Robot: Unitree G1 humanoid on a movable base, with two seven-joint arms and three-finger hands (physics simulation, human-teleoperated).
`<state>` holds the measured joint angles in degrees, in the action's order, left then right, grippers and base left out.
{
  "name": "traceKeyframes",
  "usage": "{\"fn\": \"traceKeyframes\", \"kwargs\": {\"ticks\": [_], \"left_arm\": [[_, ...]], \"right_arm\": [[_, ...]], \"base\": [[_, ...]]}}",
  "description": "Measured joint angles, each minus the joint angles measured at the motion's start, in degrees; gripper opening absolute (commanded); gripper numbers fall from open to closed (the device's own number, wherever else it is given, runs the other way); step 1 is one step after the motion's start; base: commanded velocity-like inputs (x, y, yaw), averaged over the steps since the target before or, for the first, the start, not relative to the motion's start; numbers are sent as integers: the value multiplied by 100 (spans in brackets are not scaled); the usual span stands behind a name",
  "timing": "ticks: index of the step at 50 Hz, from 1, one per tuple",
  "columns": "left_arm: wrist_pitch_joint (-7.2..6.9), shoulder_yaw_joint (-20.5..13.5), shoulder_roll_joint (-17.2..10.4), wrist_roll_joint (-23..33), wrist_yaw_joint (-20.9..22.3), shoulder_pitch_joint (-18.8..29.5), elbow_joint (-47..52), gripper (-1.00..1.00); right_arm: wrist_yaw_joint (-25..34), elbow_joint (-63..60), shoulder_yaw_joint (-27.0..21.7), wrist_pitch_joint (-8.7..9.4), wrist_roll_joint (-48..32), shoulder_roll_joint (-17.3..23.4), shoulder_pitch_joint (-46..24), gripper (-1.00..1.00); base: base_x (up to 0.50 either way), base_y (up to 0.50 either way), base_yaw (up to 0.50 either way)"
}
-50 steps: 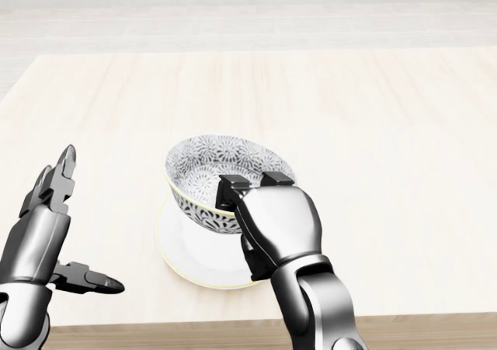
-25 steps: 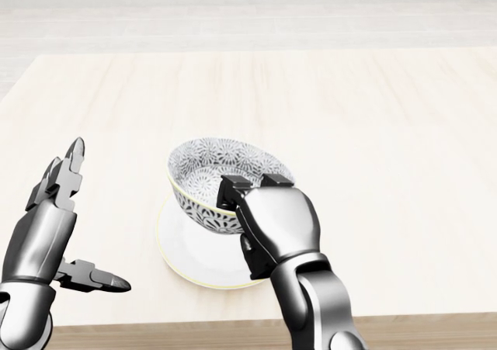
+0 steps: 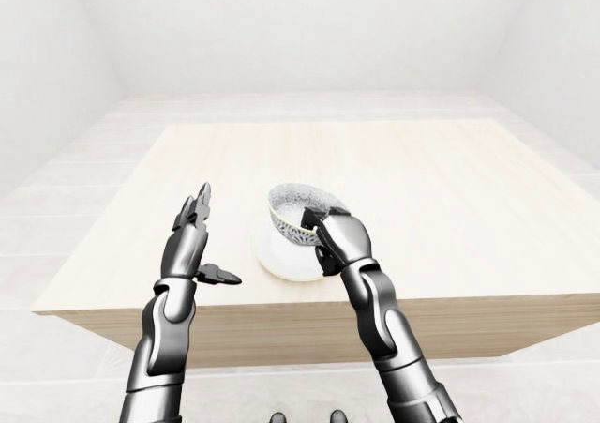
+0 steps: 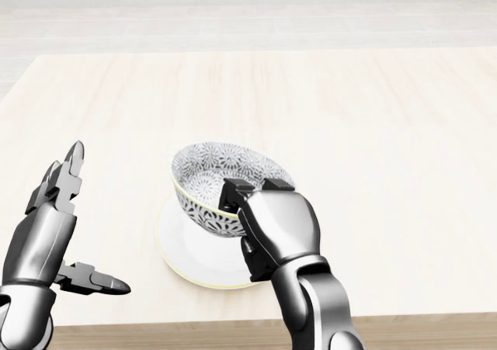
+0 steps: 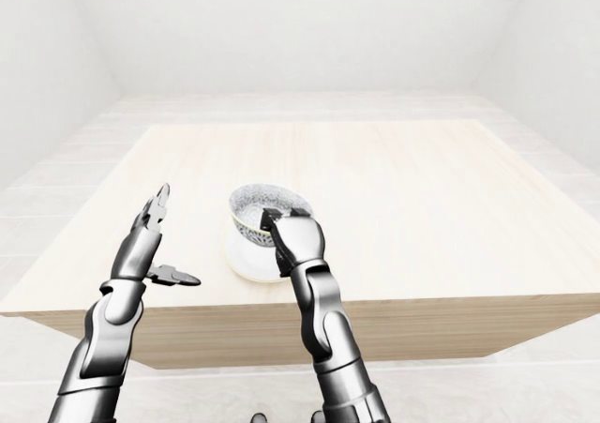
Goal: Put the bowl on the plate.
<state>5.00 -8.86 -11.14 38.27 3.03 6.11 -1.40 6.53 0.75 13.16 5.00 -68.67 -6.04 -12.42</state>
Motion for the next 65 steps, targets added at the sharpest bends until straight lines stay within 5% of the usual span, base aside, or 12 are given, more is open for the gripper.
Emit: {"fn": "traceKeyframes", "kwargs": {"ticks": [65], "left_arm": [[0,-55,-8,61,3,-102,79,100]], "right_arm": [[-455,961,5,0,557,15,-75,-99]], "base": [[0,0,0]]}}
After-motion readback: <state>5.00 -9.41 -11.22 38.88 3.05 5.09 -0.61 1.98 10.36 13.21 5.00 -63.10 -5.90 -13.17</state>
